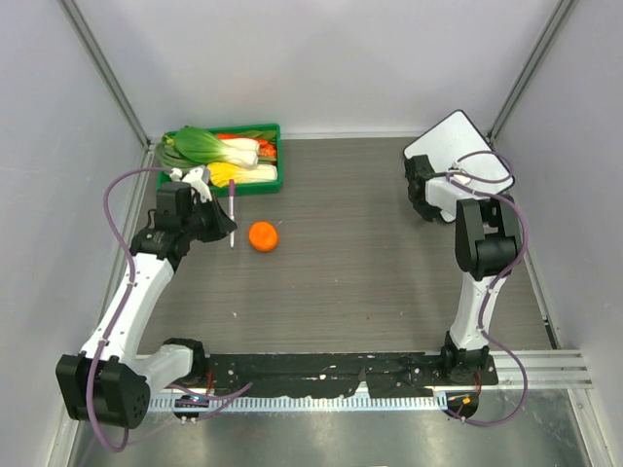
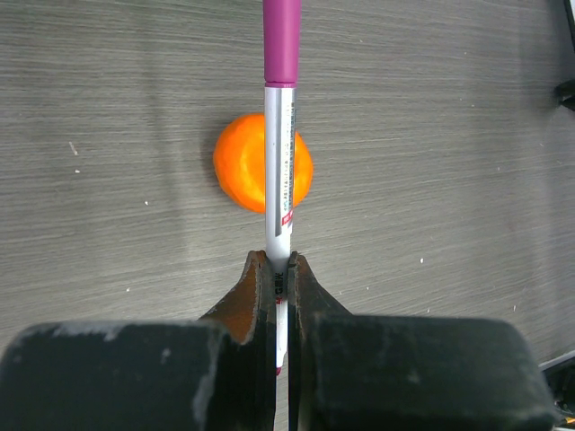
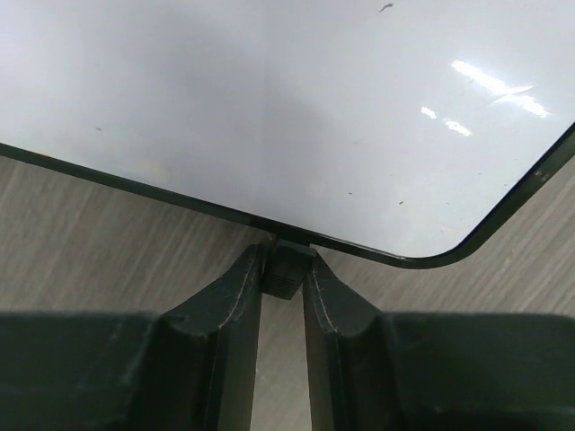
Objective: Write a sentence on the whiteboard
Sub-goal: Move the whiteboard stand to the center of the board.
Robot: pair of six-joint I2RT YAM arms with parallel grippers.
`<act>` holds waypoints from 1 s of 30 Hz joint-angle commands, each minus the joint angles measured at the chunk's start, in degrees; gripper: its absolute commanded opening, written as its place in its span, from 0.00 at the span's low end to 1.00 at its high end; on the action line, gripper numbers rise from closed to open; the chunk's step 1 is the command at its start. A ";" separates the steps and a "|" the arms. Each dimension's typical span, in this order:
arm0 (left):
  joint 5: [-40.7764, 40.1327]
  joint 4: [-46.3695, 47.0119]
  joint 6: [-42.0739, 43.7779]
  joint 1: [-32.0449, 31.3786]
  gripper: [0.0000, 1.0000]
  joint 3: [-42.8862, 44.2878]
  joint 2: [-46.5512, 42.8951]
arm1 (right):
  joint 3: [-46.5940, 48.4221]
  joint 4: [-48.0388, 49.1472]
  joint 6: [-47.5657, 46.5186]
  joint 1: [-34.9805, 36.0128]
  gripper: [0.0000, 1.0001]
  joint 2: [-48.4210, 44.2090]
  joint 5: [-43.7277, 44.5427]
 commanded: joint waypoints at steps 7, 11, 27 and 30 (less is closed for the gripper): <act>-0.05 1.79 -0.59 0.12 0.00 -0.32 -2.43 | -10.40 -2.81 -8.38 8.77 0.01 -2.93 -6.72; -0.14 1.96 -0.68 0.04 0.00 -0.32 -2.43 | -10.75 -4.04 -8.91 15.09 0.01 -2.05 -6.54; -0.31 2.75 -1.20 0.12 0.00 -1.11 -3.84 | -23.74 -3.87 -7.77 29.52 0.01 -10.04 -6.01; -0.05 2.84 -1.20 0.04 0.00 -1.11 -3.84 | -27.52 -3.52 -7.77 29.78 0.01 -11.88 -8.39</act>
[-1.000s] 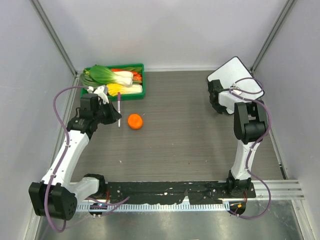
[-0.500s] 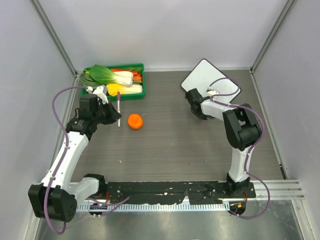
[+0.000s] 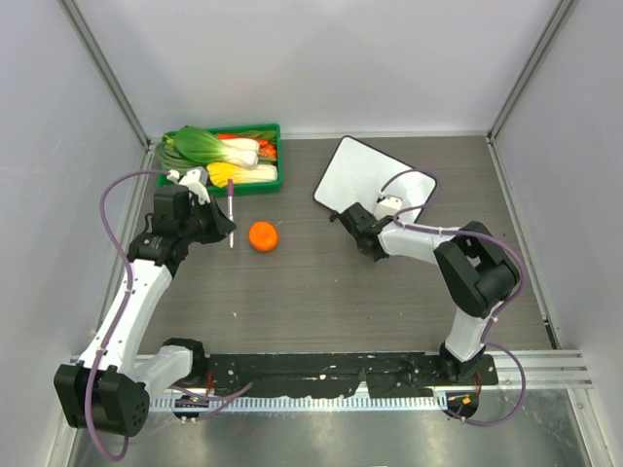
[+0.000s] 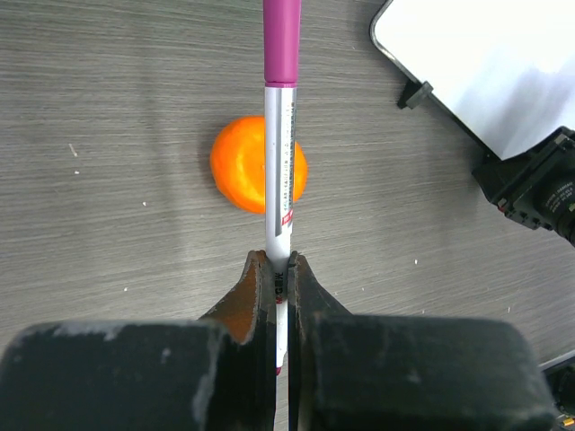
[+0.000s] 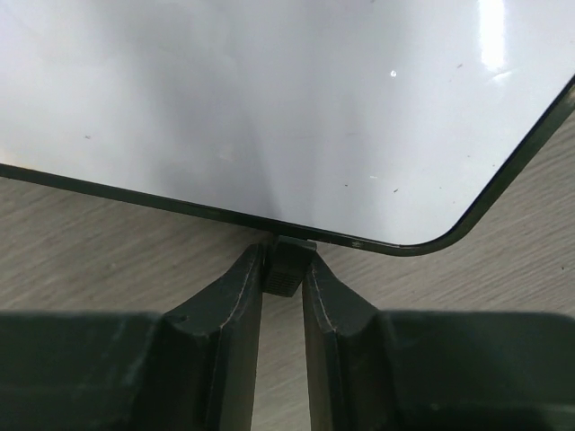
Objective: Write a sentence on the whiteboard
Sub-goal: Move the whiteboard stand to the center of the board.
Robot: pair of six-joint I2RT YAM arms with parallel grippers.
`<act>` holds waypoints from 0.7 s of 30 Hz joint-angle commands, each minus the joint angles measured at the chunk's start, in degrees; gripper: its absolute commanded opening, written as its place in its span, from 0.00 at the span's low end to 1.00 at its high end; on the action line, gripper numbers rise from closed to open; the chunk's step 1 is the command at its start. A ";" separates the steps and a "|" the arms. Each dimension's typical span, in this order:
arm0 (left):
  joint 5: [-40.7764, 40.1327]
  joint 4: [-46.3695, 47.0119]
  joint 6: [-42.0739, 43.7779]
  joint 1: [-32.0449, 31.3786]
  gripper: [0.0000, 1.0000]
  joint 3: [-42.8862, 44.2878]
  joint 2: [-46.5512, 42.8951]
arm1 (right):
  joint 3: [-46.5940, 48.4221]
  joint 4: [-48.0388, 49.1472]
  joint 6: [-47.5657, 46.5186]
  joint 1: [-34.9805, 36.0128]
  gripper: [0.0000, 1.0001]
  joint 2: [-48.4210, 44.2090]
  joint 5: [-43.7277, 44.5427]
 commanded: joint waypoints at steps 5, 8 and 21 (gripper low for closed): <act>0.70 2.91 -0.92 0.12 0.00 -0.17 -0.82 | -10.66 -8.41 -3.60 3.12 0.01 -0.84 -13.39; 1.84 3.35 -1.18 0.03 0.00 -0.26 -0.56 | -10.84 -9.20 -4.66 6.10 0.01 -1.55 -13.39; 6.23 4.93 -2.68 -0.05 0.00 -2.28 -1.96 | -10.48 -16.58 -6.42 16.66 0.01 -3.13 -15.15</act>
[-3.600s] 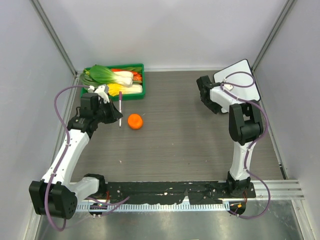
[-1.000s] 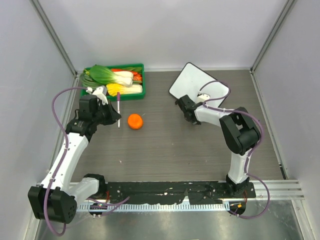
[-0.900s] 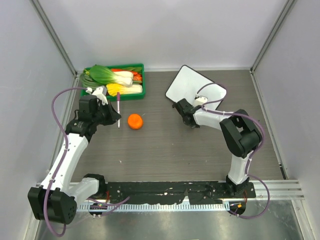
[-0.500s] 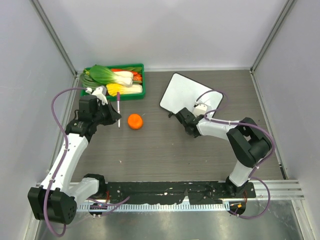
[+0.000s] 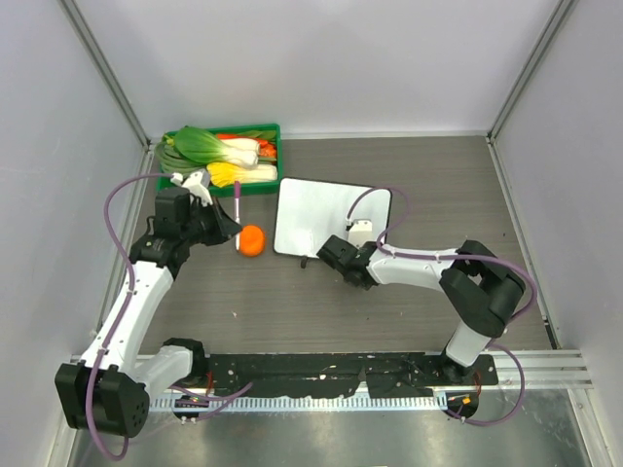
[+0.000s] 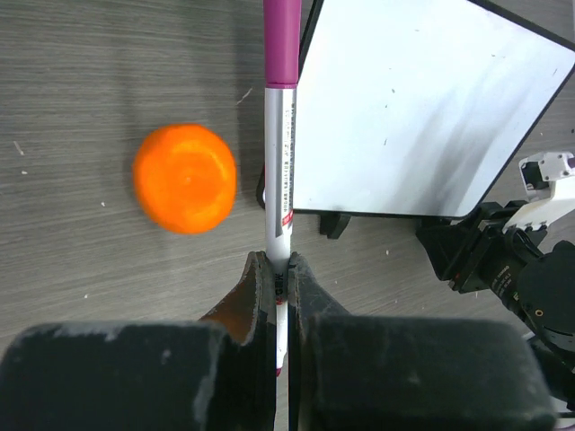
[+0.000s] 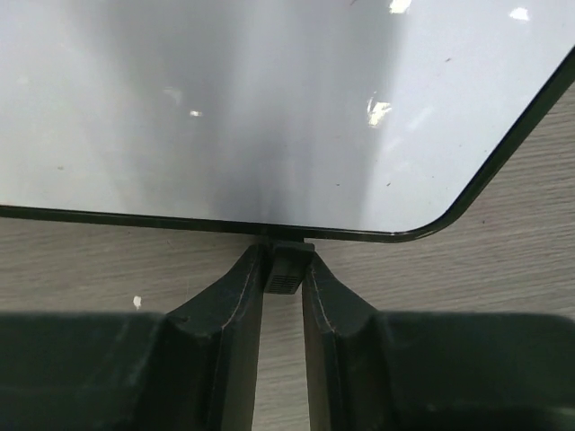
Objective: Write a sentence on the whiteboard
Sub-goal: Move the whiteboard stand to the center of the board.
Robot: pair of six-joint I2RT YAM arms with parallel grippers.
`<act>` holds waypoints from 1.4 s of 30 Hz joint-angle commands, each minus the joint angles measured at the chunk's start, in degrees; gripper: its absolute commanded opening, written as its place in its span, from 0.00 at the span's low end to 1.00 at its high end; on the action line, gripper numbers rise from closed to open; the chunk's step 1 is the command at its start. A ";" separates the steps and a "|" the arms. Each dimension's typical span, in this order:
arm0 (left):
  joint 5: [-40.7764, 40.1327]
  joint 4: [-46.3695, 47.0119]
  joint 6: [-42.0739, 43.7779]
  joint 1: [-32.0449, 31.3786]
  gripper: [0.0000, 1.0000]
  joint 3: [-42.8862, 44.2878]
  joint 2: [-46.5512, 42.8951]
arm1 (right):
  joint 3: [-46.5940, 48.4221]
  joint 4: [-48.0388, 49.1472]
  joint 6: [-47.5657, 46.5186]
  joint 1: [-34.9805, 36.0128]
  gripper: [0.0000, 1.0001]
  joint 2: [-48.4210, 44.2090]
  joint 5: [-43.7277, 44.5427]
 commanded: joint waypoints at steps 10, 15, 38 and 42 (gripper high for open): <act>2.78 1.19 -0.36 0.04 0.00 -1.17 -4.33 | -8.23 -14.03 -0.40 1.86 0.01 0.02 -14.90; 4.80 0.84 -0.71 0.04 0.00 -0.99 -5.30 | -9.11 -15.44 -1.45 2.30 0.01 -4.71 -15.08; 12.37 -4.87 2.62 0.04 0.00 2.87 -8.11 | 0.45 -19.39 -9.53 2.30 0.89 -22.64 -23.69; 14.03 -6.02 3.15 0.04 0.00 4.63 -8.20 | 4.33 -14.48 -13.67 2.31 0.91 -29.85 -23.79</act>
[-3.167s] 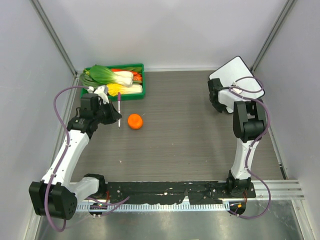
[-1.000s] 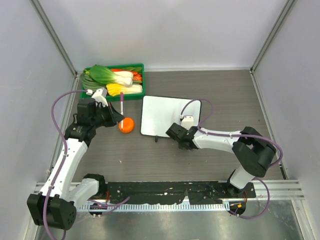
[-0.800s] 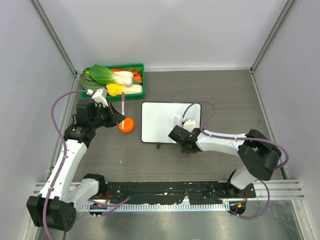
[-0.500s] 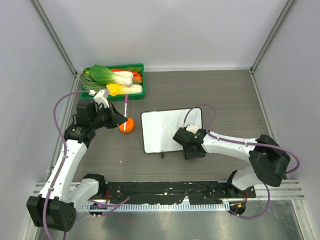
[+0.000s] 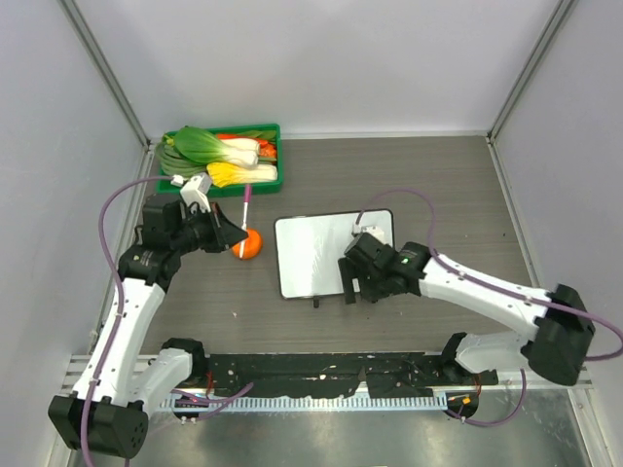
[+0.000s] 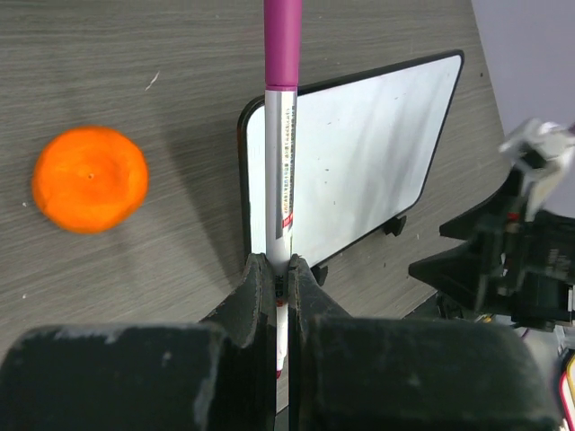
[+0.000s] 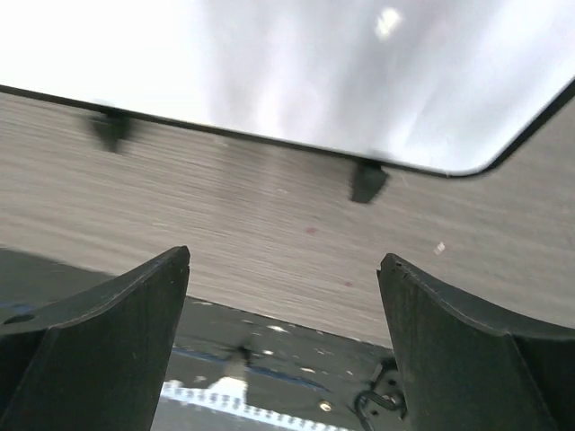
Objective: Write a sentence on the whiteboard
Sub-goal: Move the whiteboard stand to the center of the board, then pass from the left arm to the right
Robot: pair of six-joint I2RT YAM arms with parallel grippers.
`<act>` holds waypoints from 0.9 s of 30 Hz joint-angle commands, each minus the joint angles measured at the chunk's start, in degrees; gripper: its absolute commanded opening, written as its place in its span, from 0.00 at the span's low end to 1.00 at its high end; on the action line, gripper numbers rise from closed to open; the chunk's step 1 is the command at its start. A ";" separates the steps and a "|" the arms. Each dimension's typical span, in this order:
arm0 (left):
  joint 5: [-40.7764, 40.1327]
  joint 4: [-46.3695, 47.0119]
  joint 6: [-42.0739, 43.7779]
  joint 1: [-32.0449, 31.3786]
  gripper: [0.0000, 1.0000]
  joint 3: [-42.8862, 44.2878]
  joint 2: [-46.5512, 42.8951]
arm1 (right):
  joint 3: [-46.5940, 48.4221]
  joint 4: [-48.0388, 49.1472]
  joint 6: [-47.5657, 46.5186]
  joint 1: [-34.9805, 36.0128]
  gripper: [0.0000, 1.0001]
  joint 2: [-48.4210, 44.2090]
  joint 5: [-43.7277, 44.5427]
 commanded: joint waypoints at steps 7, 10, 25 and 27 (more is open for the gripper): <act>9.89 -0.56 1.67 0.04 0.00 7.14 -1.19 | 12.56 9.16 -8.47 -4.41 0.92 -11.44 -1.44; 15.50 0.32 1.75 0.04 0.00 8.72 -0.66 | 12.92 15.72 -9.96 -9.77 0.92 -11.69 -12.66; 34.86 13.77 -9.41 -0.05 0.00 12.24 1.89 | 10.81 54.13 0.84 -18.84 0.99 -8.45 -48.99; 35.21 14.29 -9.84 -0.23 0.00 12.24 1.98 | 11.07 57.83 2.25 -18.23 0.99 -7.84 -50.13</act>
